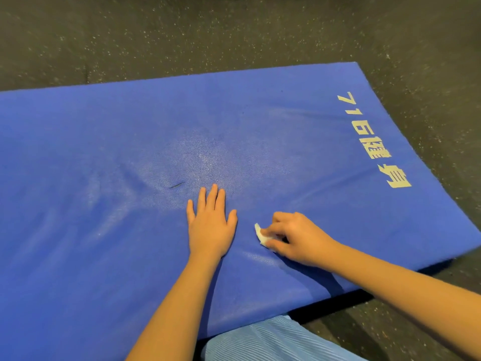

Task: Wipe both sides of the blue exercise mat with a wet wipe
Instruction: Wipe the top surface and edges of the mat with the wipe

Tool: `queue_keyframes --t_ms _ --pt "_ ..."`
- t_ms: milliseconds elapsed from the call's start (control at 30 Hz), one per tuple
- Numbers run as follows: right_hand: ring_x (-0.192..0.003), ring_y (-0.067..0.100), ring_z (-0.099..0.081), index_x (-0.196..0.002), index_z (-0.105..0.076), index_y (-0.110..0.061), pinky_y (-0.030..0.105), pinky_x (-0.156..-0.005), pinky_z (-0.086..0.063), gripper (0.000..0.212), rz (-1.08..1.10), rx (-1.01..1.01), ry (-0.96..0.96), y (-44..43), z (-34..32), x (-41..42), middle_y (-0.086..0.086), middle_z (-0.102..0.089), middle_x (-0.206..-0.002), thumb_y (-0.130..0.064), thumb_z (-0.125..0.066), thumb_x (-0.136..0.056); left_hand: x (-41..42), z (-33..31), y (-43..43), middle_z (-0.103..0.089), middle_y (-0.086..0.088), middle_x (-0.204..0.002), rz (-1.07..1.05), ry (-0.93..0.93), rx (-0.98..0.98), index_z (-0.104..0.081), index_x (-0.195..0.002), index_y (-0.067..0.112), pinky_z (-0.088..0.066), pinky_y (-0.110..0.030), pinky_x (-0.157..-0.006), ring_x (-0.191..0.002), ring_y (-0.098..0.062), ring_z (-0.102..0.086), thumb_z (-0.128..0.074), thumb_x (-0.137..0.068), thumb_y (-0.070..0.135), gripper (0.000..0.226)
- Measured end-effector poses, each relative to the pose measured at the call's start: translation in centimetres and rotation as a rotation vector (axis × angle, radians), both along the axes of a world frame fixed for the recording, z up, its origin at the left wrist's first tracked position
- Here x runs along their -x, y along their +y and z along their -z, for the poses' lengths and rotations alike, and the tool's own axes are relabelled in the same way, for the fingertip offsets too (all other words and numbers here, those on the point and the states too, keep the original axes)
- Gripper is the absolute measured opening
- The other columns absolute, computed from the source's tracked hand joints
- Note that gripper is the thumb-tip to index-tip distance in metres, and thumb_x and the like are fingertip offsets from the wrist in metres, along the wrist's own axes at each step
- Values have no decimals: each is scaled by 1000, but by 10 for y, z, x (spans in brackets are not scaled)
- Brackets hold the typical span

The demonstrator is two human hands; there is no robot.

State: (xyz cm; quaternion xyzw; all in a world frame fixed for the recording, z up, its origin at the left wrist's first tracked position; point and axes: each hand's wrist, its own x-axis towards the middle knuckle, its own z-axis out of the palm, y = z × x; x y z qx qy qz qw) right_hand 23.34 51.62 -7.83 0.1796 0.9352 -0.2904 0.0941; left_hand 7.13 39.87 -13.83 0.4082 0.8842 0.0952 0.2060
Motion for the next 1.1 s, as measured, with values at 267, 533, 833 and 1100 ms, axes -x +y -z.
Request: queue_keyframes --t_ms 267,533,833,1100 --pt "-62 19 -44 -80 -68 -12 29 -58 -34 46 -12 59 39 -30 -9 -11 2 -43 -68 -44 -39 -95 -1 -15 -4 -6 3 -163 10 -56 40 -19 -154 22 2 -47 -119 -150 -20 2 -31 -103 39 55" --pt "-58 23 -46 -61 -57 -13 31 -54 -35 42 280 -144 47 -7 -4 -32 2 -40 -64 -38 -50 -94 -18 -15 -21 -9 4 -163 6 -50 3 -21 -153 23 4 -47 -120 -150 -19 2 -30 -103 41 54" --pt "-57 12 -49 -68 -67 -21 29 -55 -37 26 302 -34 60 -17 -13 -60 -2 -47 -68 -38 -60 -87 -20 -12 -21 -12 2 -162 3 -38 -6 -24 -153 22 3 -47 -120 -150 -20 -1 -31 -103 41 54" --pt "-61 11 -53 -69 -71 -17 21 -58 -39 49 342 93 102 -26 -18 -86 -3 -51 -69 -58 -49 -85 -21 -10 -21 -13 2 -162 -3 -26 -9 -24 -153 23 2 -47 -120 -150 -19 -2 -31 -102 41 54"
